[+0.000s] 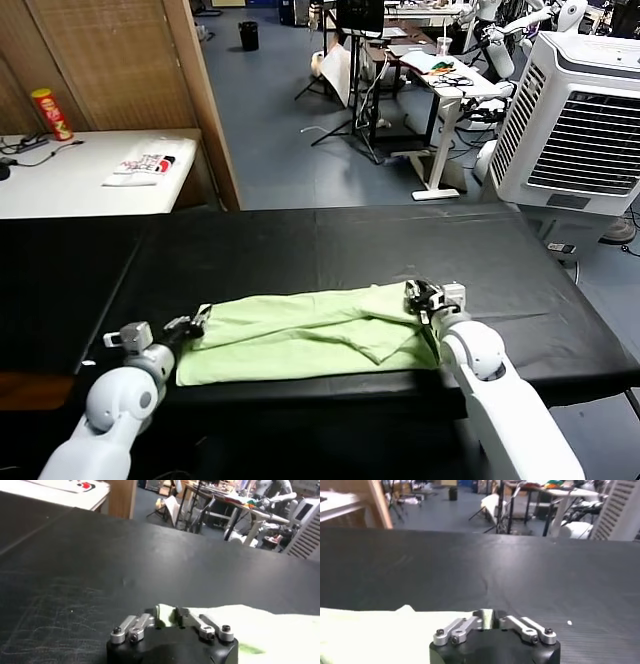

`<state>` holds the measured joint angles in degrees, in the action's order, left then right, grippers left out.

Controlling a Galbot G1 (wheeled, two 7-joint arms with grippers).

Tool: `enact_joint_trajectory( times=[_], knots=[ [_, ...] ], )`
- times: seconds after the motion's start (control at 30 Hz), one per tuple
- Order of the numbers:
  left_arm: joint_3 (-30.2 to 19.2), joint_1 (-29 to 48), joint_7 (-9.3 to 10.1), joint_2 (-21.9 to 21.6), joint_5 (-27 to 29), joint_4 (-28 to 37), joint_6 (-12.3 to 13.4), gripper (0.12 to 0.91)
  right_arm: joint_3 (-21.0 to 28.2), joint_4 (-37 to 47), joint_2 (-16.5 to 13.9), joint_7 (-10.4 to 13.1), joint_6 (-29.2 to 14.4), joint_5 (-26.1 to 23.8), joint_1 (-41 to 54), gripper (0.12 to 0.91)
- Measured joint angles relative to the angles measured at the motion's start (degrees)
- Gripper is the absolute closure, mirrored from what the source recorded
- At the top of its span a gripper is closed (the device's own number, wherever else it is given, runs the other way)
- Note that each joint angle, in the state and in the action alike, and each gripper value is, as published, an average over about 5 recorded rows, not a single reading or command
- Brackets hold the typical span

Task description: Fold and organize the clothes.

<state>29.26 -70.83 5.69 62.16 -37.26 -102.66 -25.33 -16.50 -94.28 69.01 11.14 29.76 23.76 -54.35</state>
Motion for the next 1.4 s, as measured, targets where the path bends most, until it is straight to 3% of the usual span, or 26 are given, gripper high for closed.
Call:
enact_joint_trajectory(
  times=[0.17, 0.3, 0.43, 0.57, 0.67, 0.77, 0.93, 1.17, 1.27, 1.4],
  knots=[
    [-0.38, 0.61, -0.57, 0.7, 7.21, 0.95, 2.15, 0.893, -0.33, -0.66, -0.11, -2.02, 0.04, 0.11, -0.71, 0.872],
    [-0.31, 0.84, -1.33, 0.87, 10.15, 1.42, 2.98, 0.846, -0.8, -2.05, -1.01, -3.28, 0.19, 0.07, -1.7, 0.696],
    [0.06, 0.74, -1.57, 0.42, 11.55, 1.37, 3.42, 0.654, -1.67, -4.47, -2.41, -3.51, 0.71, 1.13, -3.31, 0.462],
    [1.0, 0.06, -1.28, -0.31, 10.34, 0.46, 3.41, 0.453, -2.72, -8.35, -4.02, -3.49, 1.53, 3.35, -5.72, 0.28],
    [2.2, -1.14, -0.57, -0.15, 6.98, -1.07, 2.85, 0.306, -3.64, -11.59, -5.05, -3.55, 1.57, 4.07, -7.92, 0.234],
    [3.7, -3.33, -0.16, 0.61, 3.67, -3.69, 2.2, 0.243, -4.55, -14.44, -5.74, -3.72, 1.58, 5.05, -10.13, 0.228],
    [4.84, -7.94, -0.47, 2.6, 3.4, -7.68, 2.37, 0.233, -5.73, -18.17, -6.76, -4.12, 1.71, 7.01, -13.17, 0.227],
    [5.18, -10.94, -0.76, 4.54, 5.11, -7.75, 3.12, 0.251, -6.99, -21.49, -7.19, -4.21, 1.77, 8.31, -15.45, 0.227],
    [5.2, -11.51, -0.81, 5.12, 5.14, -7.37, 3.33, 0.357, -7.2, -22.4, -7.21, -4.21, 2.02, 8.79, -15.81, 0.227],
    [5.14, -12.11, -0.76, 5.92, 5.32, -7.8, 3.41, 0.573, -7.39, -23.13, -7.06, -4.22, 2.03, 8.79, -16.19, 0.227]
  ],
)
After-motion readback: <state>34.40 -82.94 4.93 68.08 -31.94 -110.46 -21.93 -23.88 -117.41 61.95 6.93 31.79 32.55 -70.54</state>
